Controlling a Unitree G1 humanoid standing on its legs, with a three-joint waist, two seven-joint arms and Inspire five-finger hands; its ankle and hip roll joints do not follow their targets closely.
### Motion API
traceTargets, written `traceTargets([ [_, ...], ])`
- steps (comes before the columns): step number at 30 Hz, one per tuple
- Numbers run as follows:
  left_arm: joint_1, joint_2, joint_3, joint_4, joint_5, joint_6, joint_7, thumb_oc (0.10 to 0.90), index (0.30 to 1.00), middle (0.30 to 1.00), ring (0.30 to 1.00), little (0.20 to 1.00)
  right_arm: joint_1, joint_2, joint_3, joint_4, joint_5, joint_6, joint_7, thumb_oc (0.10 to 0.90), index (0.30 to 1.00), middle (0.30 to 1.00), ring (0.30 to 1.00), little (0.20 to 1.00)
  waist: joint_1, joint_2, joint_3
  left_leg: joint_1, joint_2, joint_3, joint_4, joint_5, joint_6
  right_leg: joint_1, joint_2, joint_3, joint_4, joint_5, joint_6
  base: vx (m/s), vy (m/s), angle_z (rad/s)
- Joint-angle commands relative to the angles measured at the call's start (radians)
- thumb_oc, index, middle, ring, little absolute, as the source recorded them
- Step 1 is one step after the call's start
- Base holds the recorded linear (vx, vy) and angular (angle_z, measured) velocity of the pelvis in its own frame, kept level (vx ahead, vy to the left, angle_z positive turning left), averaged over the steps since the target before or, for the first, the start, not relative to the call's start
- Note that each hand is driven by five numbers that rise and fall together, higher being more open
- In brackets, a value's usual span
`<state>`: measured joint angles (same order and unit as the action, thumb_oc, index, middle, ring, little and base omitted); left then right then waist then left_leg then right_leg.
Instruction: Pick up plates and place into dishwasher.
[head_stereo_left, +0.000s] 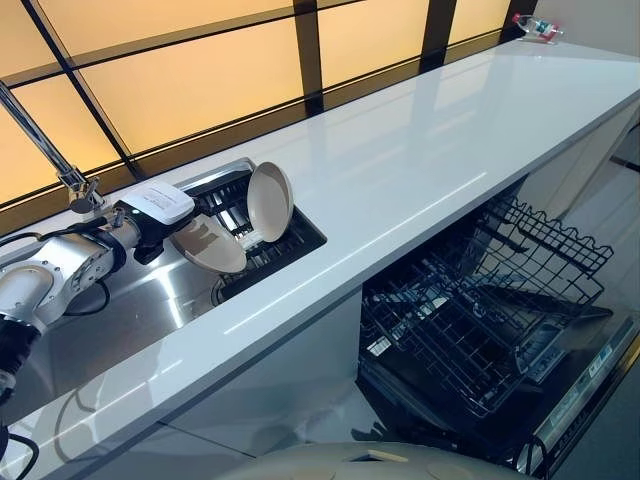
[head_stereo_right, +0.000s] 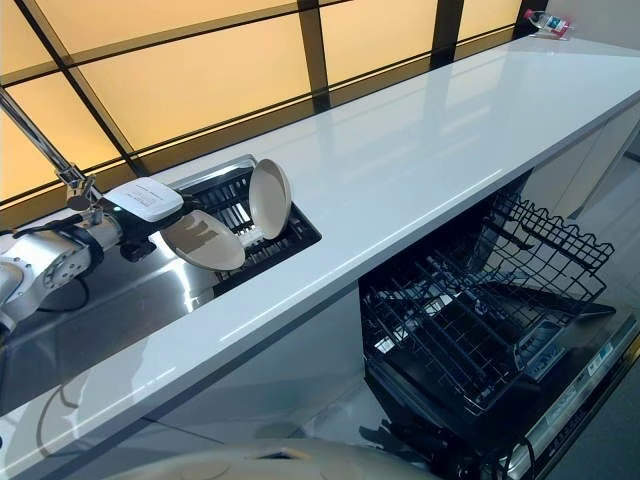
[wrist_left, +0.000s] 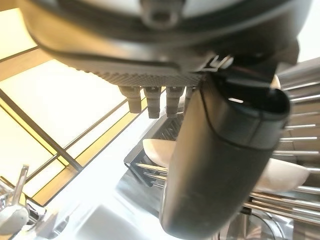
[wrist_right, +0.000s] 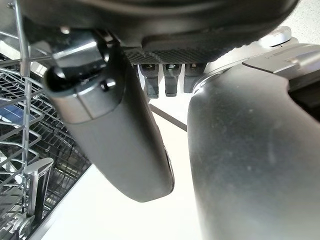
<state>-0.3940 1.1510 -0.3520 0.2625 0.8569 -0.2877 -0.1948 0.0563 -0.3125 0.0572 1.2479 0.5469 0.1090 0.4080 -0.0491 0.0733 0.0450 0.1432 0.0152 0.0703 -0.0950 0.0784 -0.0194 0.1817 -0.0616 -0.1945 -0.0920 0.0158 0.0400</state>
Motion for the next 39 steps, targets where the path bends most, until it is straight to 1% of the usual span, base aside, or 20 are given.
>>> traceTargets([
  [1,-0.227,0.047,0.061,0.035,0.014,0.042,0.016,0.800,0.900,0.900,0.900,0.900,-0.049,0.017,0.020,0.010,-0.014,0.019,0.062,0.800,0.900,0.900,0.900,0.900,-0.004,0.018,0.030,0.052,-0.081,0.086,0.008,-0.130,0.051,-0.006,0.039,0.008,0.005,0.001,0.037,0.00,0.000,0.00],
  [6,-0.249,0.026,0.030,0.047,0.033,0.033,0.014,0.800,0.900,0.900,0.900,0.900,-0.052,0.020,0.024,0.009,-0.010,0.019,0.061,0.800,0.900,0.900,0.900,0.900,-0.008,0.016,0.029,0.053,-0.081,0.087,0.008,-0.131,0.051,-0.006,0.040,0.010,0.005,0.002,0.037,0.00,0.000,0.00],
  [12,-0.268,0.003,-0.006,0.070,0.026,0.039,0.009,0.800,0.900,0.900,0.900,0.900,-0.053,0.023,0.025,0.010,0.000,0.022,0.055,0.800,0.900,0.900,0.900,0.900,-0.015,0.016,0.029,0.052,-0.081,0.091,0.008,-0.131,0.052,-0.009,0.041,0.017,0.005,0.003,0.038,0.00,0.000,0.00],
  [16,-0.271,-0.012,-0.028,0.088,0.024,0.046,-0.020,0.800,0.900,0.900,0.900,0.900,-0.051,0.024,0.025,0.012,0.003,0.020,0.053,0.800,0.900,0.900,0.900,0.900,-0.020,0.017,0.031,0.053,-0.082,0.094,0.008,-0.131,0.052,-0.011,0.042,0.023,0.005,0.006,0.039,0.00,0.002,-0.02],
  [23,-0.275,-0.035,-0.063,0.113,0.008,0.084,-0.109,0.800,0.900,0.900,0.900,0.900,-0.052,0.020,0.023,0.006,0.007,0.026,0.049,0.800,0.900,0.900,0.900,0.900,-0.029,0.020,0.034,0.051,-0.081,0.102,0.008,-0.131,0.053,-0.015,0.043,0.032,0.005,0.008,0.041,0.00,0.001,0.00],
  [24,-0.277,-0.037,-0.067,0.116,0.005,0.090,-0.109,0.652,0.773,0.773,0.773,0.752,-0.052,0.020,0.024,0.006,0.009,0.026,0.049,0.800,0.900,0.900,0.900,0.900,-0.029,0.019,0.035,0.051,-0.081,0.103,0.008,-0.131,0.053,-0.015,0.043,0.033,0.005,0.008,0.041,0.00,0.000,0.00],
  [25,-0.281,-0.041,-0.073,0.122,0.001,0.102,-0.103,0.536,0.674,0.674,0.674,0.636,-0.053,0.021,0.025,0.005,0.009,0.025,0.048,0.800,0.900,0.900,0.900,0.900,-0.031,0.020,0.035,0.051,-0.080,0.104,0.008,-0.130,0.053,-0.016,0.043,0.033,0.005,0.008,0.041,0.00,0.000,0.00],
  [26,-0.283,-0.042,-0.074,0.126,-0.001,0.113,-0.095,0.270,0.446,0.446,0.446,0.370,-0.053,0.022,0.025,0.004,0.010,0.025,0.047,0.800,0.900,0.900,0.900,0.900,-0.031,0.020,0.035,0.050,-0.081,0.104,0.008,-0.131,0.053,-0.016,0.043,0.034,0.005,0.008,0.041,0.00,0.000,0.00],
  [27,-0.288,-0.042,-0.075,0.131,-0.007,0.117,-0.083,0.100,0.300,0.300,0.300,0.200,-0.054,0.021,0.026,0.004,0.012,0.026,0.047,0.800,0.900,0.900,0.900,0.900,-0.031,0.020,0.035,0.050,-0.081,0.104,0.008,-0.131,0.054,-0.017,0.043,0.035,0.005,0.008,0.042,0.00,0.000,0.00],
  [32,-0.306,-0.038,-0.072,0.154,0.015,0.132,-0.007,0.100,0.300,0.300,0.300,0.200,-0.049,0.024,0.029,0.000,0.016,0.020,0.048,0.800,0.900,0.900,0.900,0.900,-0.033,0.017,0.037,0.048,-0.081,0.106,0.008,-0.130,0.053,-0.020,0.043,0.037,0.005,0.010,0.043,0.00,0.000,0.00],
  [36,-0.307,-0.040,-0.057,0.159,0.036,0.135,0.020,0.100,0.300,0.300,0.300,0.200,-0.048,0.026,0.030,-0.003,0.018,0.021,0.045,0.800,0.900,0.900,0.900,0.900,-0.033,0.015,0.037,0.047,-0.081,0.105,0.008,-0.129,0.053,-0.020,0.043,0.039,0.005,0.010,0.042,0.00,0.000,-0.01],
  [39,-0.320,-0.023,-0.048,0.163,0.039,0.136,0.049,0.100,0.300,0.300,0.300,0.200,-0.046,0.023,0.029,-0.002,0.017,0.019,0.047,0.800,0.900,0.900,0.900,0.900,-0.031,0.014,0.036,0.045,-0.081,0.104,0.008,-0.128,0.053,-0.021,0.043,0.038,0.005,0.010,0.042,0.00,0.001,-0.02],
])
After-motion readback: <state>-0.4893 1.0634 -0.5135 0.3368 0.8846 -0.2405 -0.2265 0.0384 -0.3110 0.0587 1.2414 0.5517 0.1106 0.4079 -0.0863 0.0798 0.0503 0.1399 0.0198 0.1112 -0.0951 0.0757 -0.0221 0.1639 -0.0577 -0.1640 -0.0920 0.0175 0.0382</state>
